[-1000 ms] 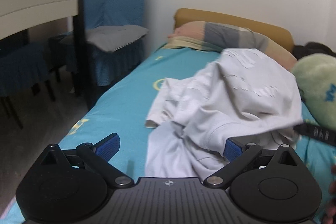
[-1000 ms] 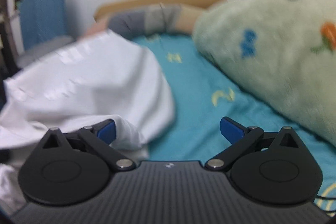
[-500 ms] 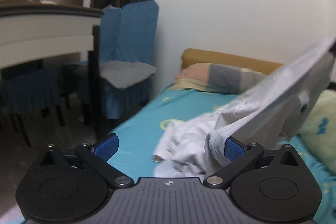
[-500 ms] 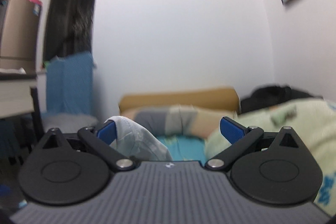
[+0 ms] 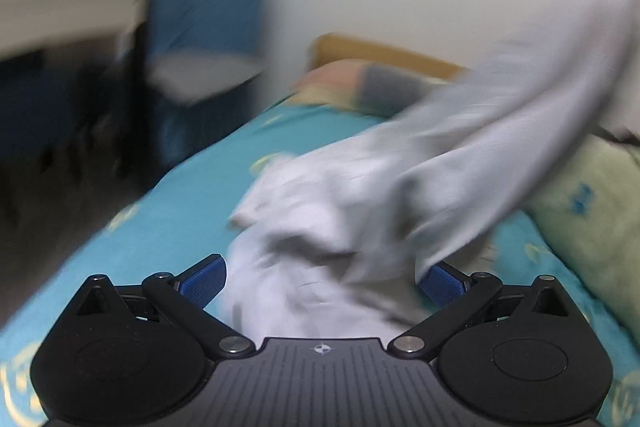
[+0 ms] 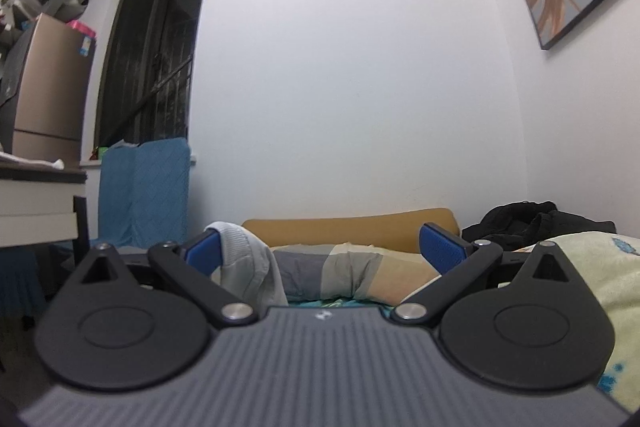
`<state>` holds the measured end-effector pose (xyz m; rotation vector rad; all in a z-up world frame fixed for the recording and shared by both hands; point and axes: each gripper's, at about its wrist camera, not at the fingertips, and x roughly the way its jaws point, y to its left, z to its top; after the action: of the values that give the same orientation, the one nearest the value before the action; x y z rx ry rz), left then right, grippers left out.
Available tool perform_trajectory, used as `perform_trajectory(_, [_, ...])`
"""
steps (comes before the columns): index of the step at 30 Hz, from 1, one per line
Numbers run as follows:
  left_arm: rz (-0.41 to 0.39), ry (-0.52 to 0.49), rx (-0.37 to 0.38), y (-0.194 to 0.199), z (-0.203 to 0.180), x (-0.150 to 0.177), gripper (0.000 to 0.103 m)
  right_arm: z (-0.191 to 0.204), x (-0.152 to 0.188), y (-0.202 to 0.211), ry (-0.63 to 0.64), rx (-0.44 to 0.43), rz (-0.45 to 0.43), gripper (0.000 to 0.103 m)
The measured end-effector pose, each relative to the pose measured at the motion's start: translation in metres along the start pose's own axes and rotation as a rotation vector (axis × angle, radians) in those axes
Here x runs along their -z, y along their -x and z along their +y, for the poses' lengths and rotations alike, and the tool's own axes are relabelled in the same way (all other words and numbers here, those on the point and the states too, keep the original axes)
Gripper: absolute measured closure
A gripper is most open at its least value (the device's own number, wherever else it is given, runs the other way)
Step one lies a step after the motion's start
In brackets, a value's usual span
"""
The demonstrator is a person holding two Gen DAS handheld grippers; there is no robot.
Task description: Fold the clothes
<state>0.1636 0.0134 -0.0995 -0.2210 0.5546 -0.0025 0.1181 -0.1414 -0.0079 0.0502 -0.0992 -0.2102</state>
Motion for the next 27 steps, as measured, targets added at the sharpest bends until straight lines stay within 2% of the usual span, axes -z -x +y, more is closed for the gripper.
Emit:
perform_trajectory(2, [-0.028,0.104,-0.017,0.002,0.019,-0.01,0.0,-0.007,0.001,-0.004,-0.022,0.009,0.016,0.0])
perform_trajectory(5, [-0.068,0.152,-0.006,0.013,0.027,-0.022,0.0,-0.011,0.003,-0.009,-0.04,0.018,0.041,0.0])
perform_trajectory(10, [-0.028,0.067,0.112,0.021,0.009,-0.019,0.0,-0.008,0.002,-0.008,-0.069,-0.001,0.066,0.0])
perform_trajectory(12, [0.027,0.051,0.206,0.017,0.002,-0.013,0.0,-0.008,-0.001,-0.007,-0.108,-0.011,0.086,0.0])
perform_trajectory(14, [0.044,0.008,0.254,0.018,-0.01,-0.007,0.0,-0.009,-0.002,-0.006,-0.152,-0.034,0.106,0.0])
perform_trajectory(22, [-0.046,-0.074,0.356,0.044,-0.027,-0.001,0.0,-0.008,0.003,-0.006,-0.13,-0.028,0.11,0.0])
perform_trajectory(27, [-0.14,-0.194,0.318,0.055,-0.054,0.01,0.0,-0.003,-0.007,-0.002,-0.131,-0.057,0.107,0.0])
